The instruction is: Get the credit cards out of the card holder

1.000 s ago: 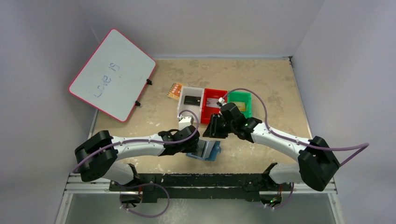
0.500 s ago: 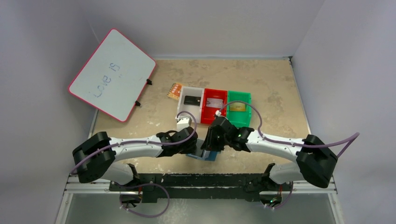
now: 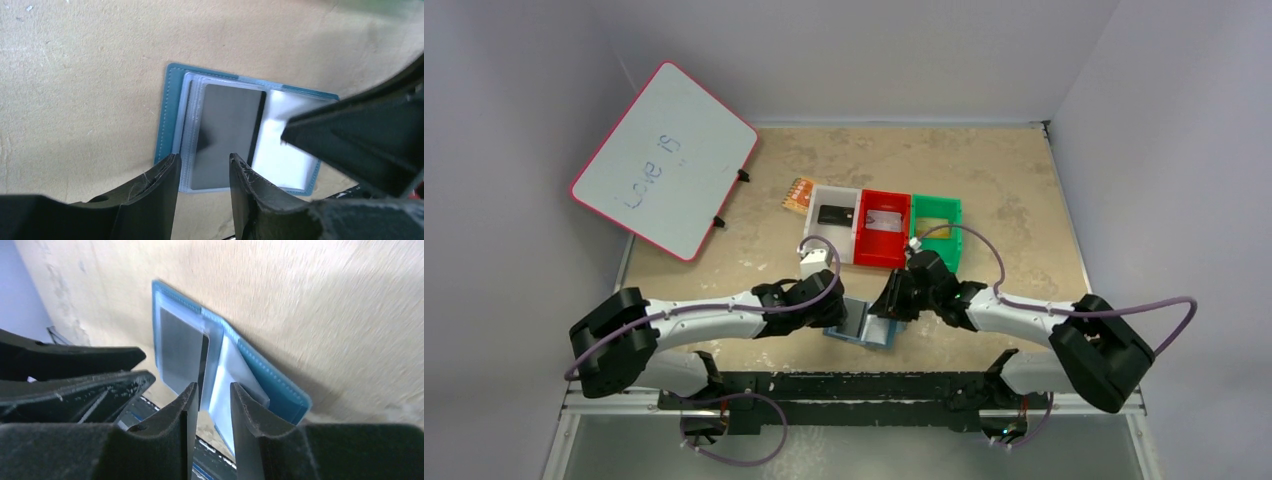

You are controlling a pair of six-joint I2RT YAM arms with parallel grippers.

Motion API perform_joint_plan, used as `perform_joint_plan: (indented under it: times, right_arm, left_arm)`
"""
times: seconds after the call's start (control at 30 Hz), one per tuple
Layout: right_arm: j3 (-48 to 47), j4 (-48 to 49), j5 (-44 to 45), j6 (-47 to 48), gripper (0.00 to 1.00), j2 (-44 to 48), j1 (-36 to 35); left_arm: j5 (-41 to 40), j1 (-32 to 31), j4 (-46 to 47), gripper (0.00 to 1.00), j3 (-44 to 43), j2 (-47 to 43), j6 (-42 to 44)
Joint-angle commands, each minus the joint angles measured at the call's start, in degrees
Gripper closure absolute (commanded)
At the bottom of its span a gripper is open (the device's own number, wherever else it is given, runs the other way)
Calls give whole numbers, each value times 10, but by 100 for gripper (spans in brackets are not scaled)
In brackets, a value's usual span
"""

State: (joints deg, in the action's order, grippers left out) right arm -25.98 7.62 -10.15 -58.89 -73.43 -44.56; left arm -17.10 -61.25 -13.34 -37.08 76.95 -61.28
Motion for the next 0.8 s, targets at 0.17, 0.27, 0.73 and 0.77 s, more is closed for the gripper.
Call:
perform_joint_plan:
  times: [0.17, 0.27, 0.73, 0.77]
  right_arm:
    - [6, 134, -139, 81, 72, -59, 61]
    - [5, 127, -109, 85, 73, -70, 61]
    - [24, 172, -120, 72, 73, -91, 61]
    - [26, 180, -123, 67, 73, -96, 60]
  left_arm:
    - [-13, -2, 21, 58, -28, -36, 22]
    - [-7, -3, 23, 58, -27, -19, 23]
    - [34, -3, 80, 59, -13, 43, 20]
    - [36, -3, 79, 59, -13, 47, 21]
